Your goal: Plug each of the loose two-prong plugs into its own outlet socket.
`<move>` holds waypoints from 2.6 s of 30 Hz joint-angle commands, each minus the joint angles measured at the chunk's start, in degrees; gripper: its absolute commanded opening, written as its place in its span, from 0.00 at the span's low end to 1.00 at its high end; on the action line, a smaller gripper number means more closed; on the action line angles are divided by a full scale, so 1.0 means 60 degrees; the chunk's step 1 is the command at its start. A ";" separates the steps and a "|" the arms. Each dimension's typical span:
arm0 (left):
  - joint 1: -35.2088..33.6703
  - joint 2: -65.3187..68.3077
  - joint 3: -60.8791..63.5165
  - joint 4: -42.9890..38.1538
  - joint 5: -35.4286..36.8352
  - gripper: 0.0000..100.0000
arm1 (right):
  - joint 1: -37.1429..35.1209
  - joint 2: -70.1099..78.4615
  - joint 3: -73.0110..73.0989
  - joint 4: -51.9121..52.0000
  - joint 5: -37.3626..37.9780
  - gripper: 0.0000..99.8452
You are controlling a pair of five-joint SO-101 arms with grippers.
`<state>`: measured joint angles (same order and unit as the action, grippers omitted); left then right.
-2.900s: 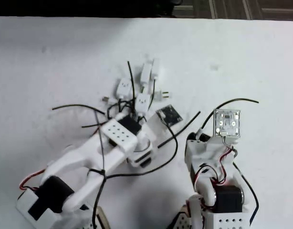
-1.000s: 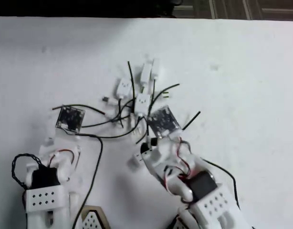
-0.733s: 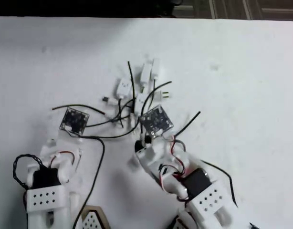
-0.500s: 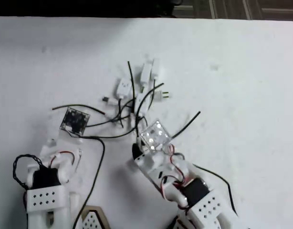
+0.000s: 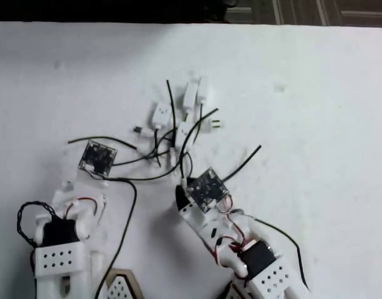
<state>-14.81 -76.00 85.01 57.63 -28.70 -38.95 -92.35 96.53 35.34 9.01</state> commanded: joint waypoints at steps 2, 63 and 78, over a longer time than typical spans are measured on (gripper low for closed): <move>-0.0051 -0.0095 -0.0029 -0.0059 -0.0088 0.03 | 0.0081 -0.0110 0.0103 -0.0183 0.0176 0.02; 0.7040 -0.4769 -0.1656 -0.1040 0.4234 0.02 | -0.2821 -0.0183 -0.4527 0.3055 0.0293 0.02; 0.6293 -0.4769 -0.1729 -0.0396 0.2872 0.02 | -0.1722 -0.0095 -0.4484 0.3978 0.0308 0.02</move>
<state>30.20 -104.75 75.16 55.60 -10.68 -52.66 -92.70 72.09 57.14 11.03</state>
